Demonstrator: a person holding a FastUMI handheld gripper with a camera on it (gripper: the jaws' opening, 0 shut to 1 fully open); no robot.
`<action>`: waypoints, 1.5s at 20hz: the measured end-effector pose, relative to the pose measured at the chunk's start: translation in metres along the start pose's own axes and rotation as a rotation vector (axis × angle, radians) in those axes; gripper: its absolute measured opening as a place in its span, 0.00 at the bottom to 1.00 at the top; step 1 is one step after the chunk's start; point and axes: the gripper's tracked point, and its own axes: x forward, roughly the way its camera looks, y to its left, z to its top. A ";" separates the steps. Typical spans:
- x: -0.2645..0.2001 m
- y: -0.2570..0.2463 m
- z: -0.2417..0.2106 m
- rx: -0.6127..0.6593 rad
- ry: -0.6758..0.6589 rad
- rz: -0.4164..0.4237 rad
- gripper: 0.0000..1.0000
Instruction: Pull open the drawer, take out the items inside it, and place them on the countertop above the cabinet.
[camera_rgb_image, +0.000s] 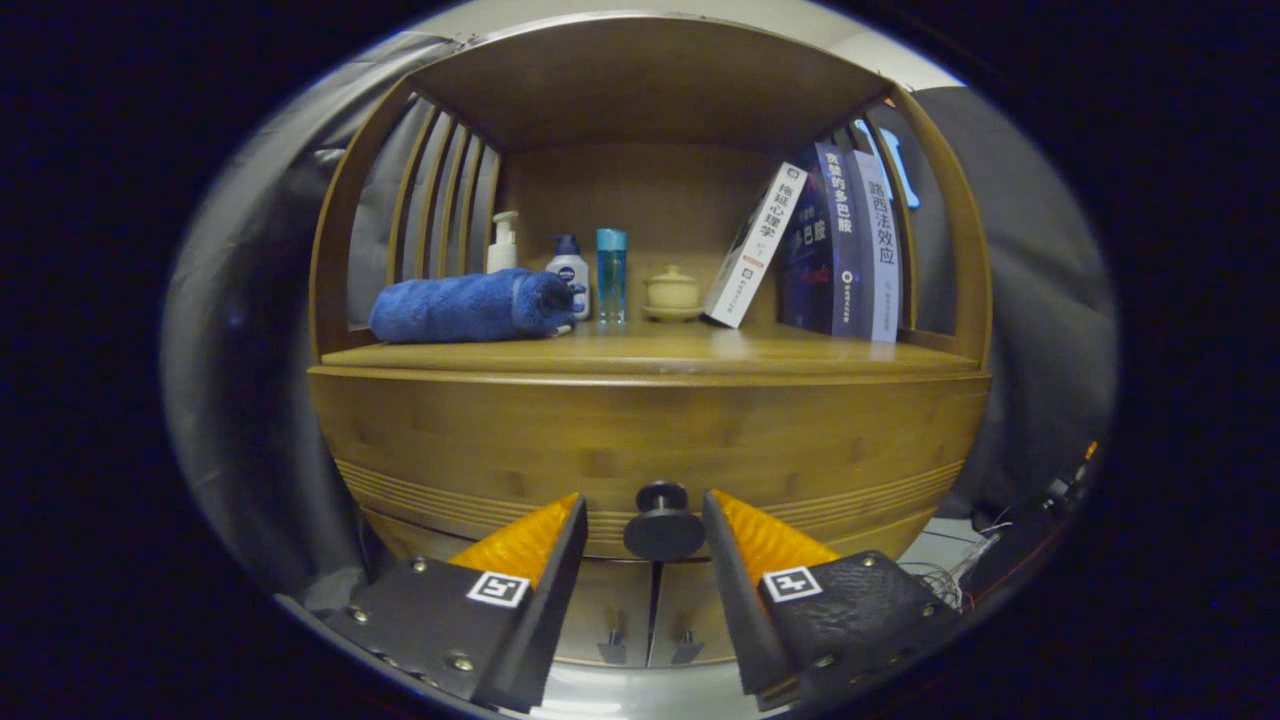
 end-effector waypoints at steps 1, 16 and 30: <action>0.000 -0.001 -0.006 0.000 0.015 -0.004 0.71; 0.009 -0.012 0.002 0.041 -0.121 -0.072 0.35; -0.096 -0.016 -0.026 0.049 -0.091 -0.094 0.31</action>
